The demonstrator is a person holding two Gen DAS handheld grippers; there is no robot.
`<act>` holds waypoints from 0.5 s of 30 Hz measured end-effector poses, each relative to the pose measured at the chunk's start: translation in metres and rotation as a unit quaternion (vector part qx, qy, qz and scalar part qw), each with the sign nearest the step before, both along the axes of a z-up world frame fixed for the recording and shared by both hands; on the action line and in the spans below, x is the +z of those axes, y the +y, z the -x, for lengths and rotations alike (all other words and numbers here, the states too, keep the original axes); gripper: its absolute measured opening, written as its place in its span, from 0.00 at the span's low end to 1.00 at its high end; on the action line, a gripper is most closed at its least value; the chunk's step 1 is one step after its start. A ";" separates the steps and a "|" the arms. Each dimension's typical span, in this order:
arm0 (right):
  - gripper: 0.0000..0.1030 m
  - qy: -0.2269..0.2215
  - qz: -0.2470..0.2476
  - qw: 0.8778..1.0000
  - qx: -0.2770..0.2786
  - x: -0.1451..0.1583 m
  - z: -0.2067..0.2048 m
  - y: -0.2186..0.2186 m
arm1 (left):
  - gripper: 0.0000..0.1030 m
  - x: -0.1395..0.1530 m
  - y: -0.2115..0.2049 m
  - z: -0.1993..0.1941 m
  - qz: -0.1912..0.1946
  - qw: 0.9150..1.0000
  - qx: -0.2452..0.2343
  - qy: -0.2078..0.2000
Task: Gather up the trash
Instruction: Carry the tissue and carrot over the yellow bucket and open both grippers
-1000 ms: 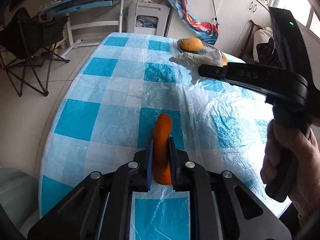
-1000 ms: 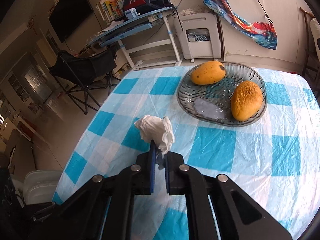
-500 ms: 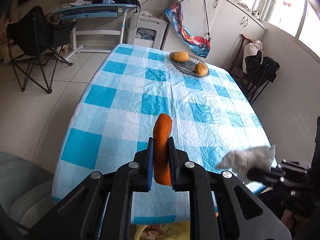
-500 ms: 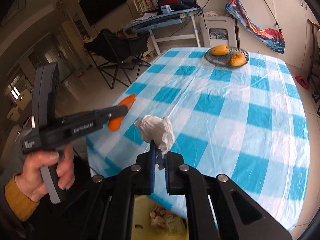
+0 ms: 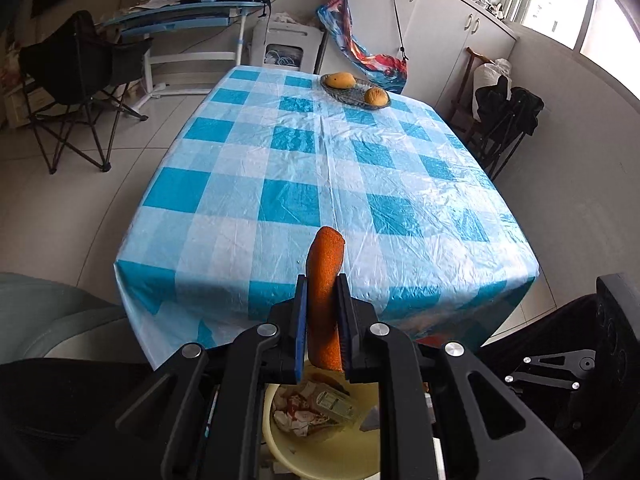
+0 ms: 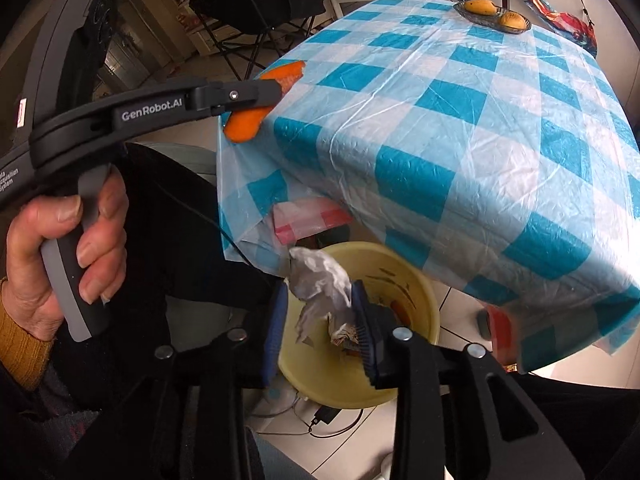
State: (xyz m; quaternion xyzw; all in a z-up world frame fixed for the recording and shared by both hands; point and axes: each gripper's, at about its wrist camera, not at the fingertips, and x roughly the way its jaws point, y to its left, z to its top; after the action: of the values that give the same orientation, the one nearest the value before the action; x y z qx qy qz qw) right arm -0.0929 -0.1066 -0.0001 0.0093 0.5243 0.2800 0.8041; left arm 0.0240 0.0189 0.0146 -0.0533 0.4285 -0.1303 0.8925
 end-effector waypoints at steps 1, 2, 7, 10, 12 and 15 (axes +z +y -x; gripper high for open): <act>0.36 0.001 -0.005 1.000 -0.008 0.000 0.001 -0.003 | 0.13 -0.001 -0.001 0.004 0.000 1.000 -0.002 0.002; 0.37 -0.001 -0.007 1.000 -0.016 0.000 0.002 -0.006 | 0.13 -0.002 -0.002 0.008 0.000 1.000 -0.004 0.005; 0.56 -0.051 -0.030 0.996 -0.064 0.013 0.010 -0.021 | 0.13 -0.011 -0.012 0.026 -0.007 0.999 -0.021 0.030; 0.62 -0.070 -0.044 0.993 -0.088 0.015 0.010 -0.027 | 0.13 -0.023 -0.022 0.033 -0.017 0.997 -0.045 0.059; 0.64 -0.078 -0.049 0.991 -0.100 0.017 0.011 -0.032 | 0.14 -0.032 -0.030 0.038 -0.027 0.994 -0.064 0.081; 0.67 -0.093 -0.055 0.988 -0.112 0.020 0.013 -0.036 | 0.22 -0.039 -0.036 0.045 -0.041 0.993 -0.072 0.084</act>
State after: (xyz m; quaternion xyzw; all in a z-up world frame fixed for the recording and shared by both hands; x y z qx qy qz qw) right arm -0.1055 -0.1425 0.0202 0.0862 0.4264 0.2161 0.8741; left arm -0.0207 -0.0173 -0.0242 0.0035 0.5098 -0.1714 0.8431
